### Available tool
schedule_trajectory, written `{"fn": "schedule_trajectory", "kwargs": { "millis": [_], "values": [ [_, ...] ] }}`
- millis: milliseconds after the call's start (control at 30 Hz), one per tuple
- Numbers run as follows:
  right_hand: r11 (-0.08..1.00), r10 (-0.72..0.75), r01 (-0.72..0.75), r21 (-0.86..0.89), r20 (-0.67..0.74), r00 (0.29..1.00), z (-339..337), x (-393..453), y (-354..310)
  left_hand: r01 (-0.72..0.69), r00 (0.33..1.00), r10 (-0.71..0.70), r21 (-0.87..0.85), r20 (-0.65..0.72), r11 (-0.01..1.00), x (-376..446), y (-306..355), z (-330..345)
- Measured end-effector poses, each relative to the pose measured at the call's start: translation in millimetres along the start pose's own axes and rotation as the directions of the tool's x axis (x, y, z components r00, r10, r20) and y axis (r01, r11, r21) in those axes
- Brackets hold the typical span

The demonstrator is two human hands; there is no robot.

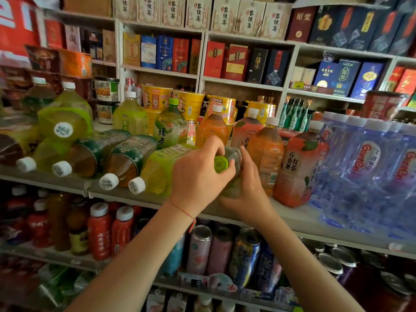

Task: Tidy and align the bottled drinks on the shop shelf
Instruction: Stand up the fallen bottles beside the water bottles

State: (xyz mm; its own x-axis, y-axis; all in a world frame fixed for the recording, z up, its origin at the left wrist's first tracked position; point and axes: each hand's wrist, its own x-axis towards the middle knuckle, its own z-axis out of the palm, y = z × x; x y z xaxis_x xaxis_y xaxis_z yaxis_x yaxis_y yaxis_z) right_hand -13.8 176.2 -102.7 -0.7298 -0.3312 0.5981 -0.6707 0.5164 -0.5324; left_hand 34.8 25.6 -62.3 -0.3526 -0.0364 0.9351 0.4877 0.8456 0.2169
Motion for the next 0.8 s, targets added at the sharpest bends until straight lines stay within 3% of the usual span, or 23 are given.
{"fn": "schedule_trajectory", "kwargs": {
  "millis": [167,300,400,533,600,667,733,800],
  "values": [
    [0.996,0.012,0.01,0.087,-0.246,0.969,1,-3,-8,0.006,1.0,-0.006,-0.003,-0.024,1.0,44,25,13],
    [0.99,0.111,-0.078,0.118,-0.305,0.946,-1,-2,-17,0.175,0.98,-0.184,0.116,0.073,0.978,76,37,29],
    [0.984,0.167,-0.176,0.001,-0.323,0.932,-4,4,-26,0.291,0.936,-0.31,0.129,0.166,0.948,96,31,43],
    [0.957,0.168,-0.226,-0.182,-0.289,0.942,-4,19,-32,0.313,0.93,-0.326,0.096,0.171,0.945,93,8,53],
    [0.95,0.155,-0.221,-0.219,-0.283,0.947,-3,23,-29,0.387,0.887,-0.37,-0.007,0.277,0.922,80,-6,63],
    [0.937,0.147,-0.219,-0.273,-0.259,0.954,-2,24,-25,0.507,0.829,-0.408,-0.208,0.382,0.836,65,-16,71],
    [0.918,0.113,-0.196,-0.343,-0.247,0.962,-3,23,-21,0.548,0.817,-0.42,-0.304,0.395,0.779,53,-21,72],
    [0.911,0.083,-0.174,-0.374,-0.248,0.965,-9,20,-16,0.521,0.839,-0.403,-0.327,0.366,0.788,41,-24,72]
  ]
}}
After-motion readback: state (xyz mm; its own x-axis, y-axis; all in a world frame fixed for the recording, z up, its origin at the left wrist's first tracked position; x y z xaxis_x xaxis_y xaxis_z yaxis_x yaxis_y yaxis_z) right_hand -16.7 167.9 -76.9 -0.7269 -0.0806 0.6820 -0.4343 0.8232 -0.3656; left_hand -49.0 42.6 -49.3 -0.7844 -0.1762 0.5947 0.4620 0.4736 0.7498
